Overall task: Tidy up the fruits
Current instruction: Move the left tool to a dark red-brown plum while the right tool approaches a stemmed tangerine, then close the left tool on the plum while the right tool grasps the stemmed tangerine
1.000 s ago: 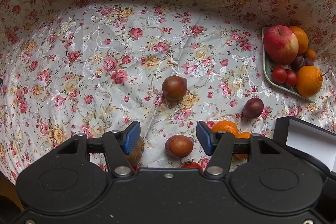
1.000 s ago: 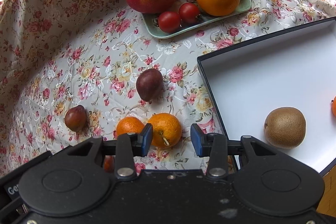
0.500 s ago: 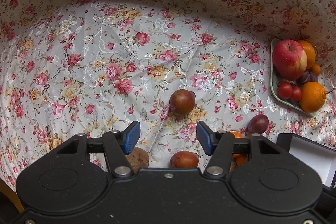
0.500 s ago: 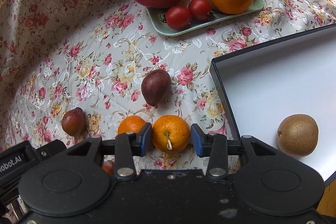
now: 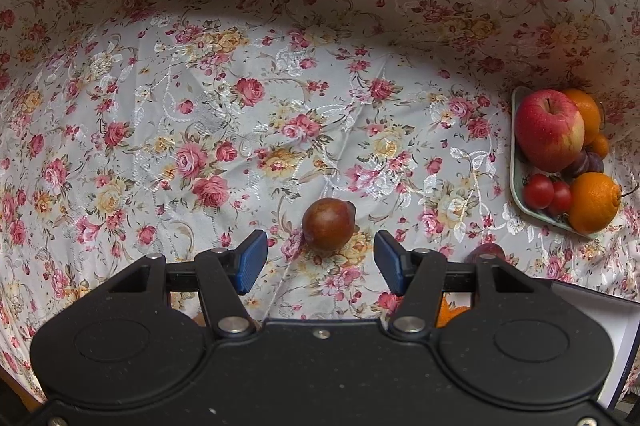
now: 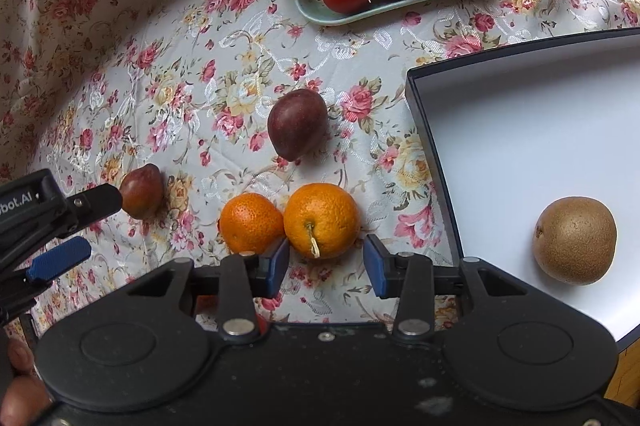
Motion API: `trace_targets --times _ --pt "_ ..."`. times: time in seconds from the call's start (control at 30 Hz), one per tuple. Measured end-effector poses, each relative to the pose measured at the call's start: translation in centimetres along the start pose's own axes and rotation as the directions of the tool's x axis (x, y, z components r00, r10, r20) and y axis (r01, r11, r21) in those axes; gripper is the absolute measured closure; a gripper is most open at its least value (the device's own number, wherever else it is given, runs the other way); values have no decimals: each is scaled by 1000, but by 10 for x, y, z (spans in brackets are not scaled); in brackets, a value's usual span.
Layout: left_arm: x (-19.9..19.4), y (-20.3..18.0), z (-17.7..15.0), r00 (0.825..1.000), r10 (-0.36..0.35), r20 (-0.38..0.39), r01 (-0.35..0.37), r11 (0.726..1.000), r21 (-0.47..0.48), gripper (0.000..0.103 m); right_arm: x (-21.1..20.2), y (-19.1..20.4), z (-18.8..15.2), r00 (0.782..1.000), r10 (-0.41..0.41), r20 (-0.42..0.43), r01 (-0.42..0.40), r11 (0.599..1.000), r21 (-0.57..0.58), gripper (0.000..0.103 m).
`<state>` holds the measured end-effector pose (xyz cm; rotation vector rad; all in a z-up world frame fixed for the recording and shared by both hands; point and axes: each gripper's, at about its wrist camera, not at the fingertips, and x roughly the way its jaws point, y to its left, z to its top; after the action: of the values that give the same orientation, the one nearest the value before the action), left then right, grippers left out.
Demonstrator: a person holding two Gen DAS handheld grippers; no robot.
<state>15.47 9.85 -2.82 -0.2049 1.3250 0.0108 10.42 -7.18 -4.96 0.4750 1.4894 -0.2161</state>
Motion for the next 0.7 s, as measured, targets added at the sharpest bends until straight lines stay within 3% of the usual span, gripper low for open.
trace_targets --times 0.37,0.7 --pt "25 -18 1 999 36 -11 -36 998 45 40 12 10 5 998 -55 14 56 996 -71 58" --pt "41 -16 5 998 47 -44 -45 998 33 40 13 13 6 998 -50 48 55 994 -99 60"
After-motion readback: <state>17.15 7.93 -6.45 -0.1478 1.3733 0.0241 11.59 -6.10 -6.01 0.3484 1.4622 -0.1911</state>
